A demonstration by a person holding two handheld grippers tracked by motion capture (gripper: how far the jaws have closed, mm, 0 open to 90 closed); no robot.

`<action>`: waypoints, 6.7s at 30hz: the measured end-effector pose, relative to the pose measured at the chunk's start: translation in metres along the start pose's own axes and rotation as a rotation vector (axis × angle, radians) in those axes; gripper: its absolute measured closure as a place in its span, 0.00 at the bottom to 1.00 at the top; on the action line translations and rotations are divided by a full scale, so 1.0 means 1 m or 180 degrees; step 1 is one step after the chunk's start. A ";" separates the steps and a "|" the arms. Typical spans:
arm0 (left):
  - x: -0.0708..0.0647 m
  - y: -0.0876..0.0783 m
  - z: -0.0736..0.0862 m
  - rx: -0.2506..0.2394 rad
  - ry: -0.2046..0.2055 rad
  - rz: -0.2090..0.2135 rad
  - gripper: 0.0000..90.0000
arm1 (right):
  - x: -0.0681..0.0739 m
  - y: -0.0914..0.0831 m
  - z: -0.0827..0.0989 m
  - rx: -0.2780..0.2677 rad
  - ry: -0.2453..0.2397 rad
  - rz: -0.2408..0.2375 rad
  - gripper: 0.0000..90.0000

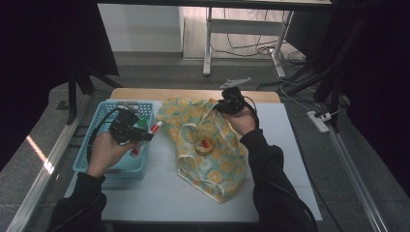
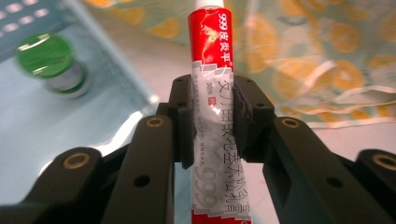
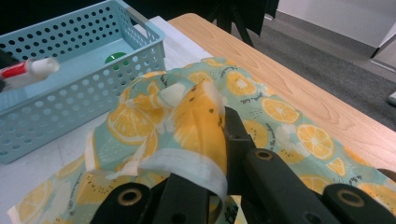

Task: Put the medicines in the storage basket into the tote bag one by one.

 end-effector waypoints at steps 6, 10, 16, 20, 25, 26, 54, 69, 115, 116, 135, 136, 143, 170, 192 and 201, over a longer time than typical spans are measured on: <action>-0.026 0.011 -0.016 0.0048 0.0215 0.0087 0.79 | 0.000 -0.001 -0.001 -0.0014 -0.0001 -0.0001 1.00; -0.041 0.021 -0.028 0.0089 0.0328 0.0122 0.79 | 0.000 -0.003 -0.001 -0.0020 -0.0008 0.0000 1.00; -0.060 0.037 -0.045 0.0108 0.0446 0.0194 0.79 | 0.000 -0.002 0.000 -0.0018 -0.0005 -0.0009 1.00; -0.071 0.047 -0.058 0.0131 0.0517 0.0214 0.79 | 0.000 -0.001 0.001 -0.0012 -0.0005 -0.0012 1.00; -0.086 0.058 -0.076 0.0126 0.0604 0.0211 0.79 | 0.000 0.000 0.002 -0.0006 -0.0005 -0.0014 1.00; -0.089 0.060 -0.079 0.0127 0.0608 0.0207 0.79 | 0.000 -0.001 0.002 -0.0005 -0.0001 -0.0015 1.00; -0.101 0.096 -0.138 0.0008 0.0668 0.0025 0.79 | -0.001 -0.003 0.002 0.0013 0.0002 -0.0017 1.00; -0.099 0.108 -0.151 -0.0140 0.0737 -0.0084 0.79 | -0.004 -0.003 0.004 0.0032 0.0035 0.0005 1.00; -0.063 0.127 -0.148 -0.0034 0.0561 -0.0336 0.68 | -0.005 0.001 0.007 0.0064 0.0055 0.0003 1.00; -0.064 0.126 -0.147 -0.0053 0.0580 -0.0288 0.66 | -0.005 0.001 0.007 0.0064 0.0057 0.0002 1.00; -0.086 0.078 -0.120 -0.0431 0.0903 0.0174 0.24 | -0.009 0.003 0.011 0.0098 0.0139 0.0032 1.00; -0.085 0.076 -0.119 -0.0439 0.0904 0.0172 0.22 | -0.009 0.003 0.011 0.0097 0.0135 0.0030 1.00; -0.070 0.060 -0.109 -0.0506 0.0873 0.0133 0.07 | -0.008 0.001 0.011 0.0089 0.0114 0.0007 1.00; 0.044 0.010 -0.035 -0.0788 0.0326 -0.0274 0.00 | -0.010 0.001 0.014 0.0107 0.0124 0.0002 1.00; 0.114 0.041 -0.022 -0.0364 -0.0249 -0.0735 0.00 | -0.012 0.001 0.016 0.0109 0.0129 0.0003 1.00; 0.125 0.060 -0.026 -0.0141 -0.0335 -0.0712 0.00 | -0.012 0.000 0.018 0.0117 0.0123 0.0001 1.00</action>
Point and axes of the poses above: each handheld gripper's, and its own axes: y roughly forward along the jaws, z roughly out of its underside, x roughly to its left, the point moved 3 cm from there along y, roughly forward along the jaws, and after that the axes turned 15 degrees about x, right-handed, at the moved point
